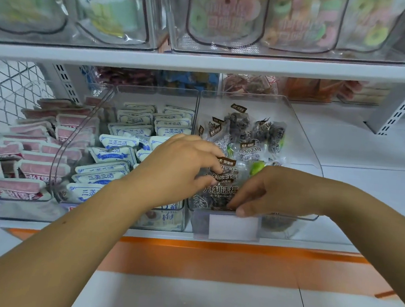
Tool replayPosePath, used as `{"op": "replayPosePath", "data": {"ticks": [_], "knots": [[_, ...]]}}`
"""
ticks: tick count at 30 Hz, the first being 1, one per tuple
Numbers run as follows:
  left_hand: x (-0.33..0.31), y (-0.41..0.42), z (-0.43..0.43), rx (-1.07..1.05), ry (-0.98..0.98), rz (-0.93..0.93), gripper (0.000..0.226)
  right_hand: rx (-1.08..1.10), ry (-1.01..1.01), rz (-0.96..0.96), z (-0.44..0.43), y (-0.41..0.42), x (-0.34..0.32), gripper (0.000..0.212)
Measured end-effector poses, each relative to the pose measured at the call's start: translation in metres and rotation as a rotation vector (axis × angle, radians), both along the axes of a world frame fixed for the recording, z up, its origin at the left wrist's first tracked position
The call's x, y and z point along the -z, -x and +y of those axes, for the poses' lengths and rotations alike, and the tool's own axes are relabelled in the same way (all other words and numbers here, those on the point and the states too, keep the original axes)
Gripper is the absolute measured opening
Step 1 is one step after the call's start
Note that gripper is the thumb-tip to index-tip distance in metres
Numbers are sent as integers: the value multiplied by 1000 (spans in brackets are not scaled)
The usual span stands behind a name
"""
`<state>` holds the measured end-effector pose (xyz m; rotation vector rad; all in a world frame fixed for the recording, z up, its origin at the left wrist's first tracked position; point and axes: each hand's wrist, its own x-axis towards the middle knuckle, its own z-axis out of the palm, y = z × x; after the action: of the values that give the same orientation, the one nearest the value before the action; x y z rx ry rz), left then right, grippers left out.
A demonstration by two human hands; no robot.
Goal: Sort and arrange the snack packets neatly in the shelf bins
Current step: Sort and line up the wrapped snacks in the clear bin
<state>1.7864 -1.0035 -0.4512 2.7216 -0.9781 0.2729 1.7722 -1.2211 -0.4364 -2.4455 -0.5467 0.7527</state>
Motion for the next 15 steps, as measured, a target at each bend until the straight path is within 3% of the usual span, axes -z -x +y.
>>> {"op": "replayPosePath", "data": {"ticks": [4, 11, 15], "knots": [[-1, 1, 0, 1, 22, 19, 23, 72, -44, -57, 2, -2, 6, 8], [-4, -3, 2, 7, 92, 59, 20, 215, -187, -277, 6, 7, 13, 14], [-6, -5, -1, 1, 82, 80, 15, 256, -227, -256, 9, 8, 20, 18]]}}
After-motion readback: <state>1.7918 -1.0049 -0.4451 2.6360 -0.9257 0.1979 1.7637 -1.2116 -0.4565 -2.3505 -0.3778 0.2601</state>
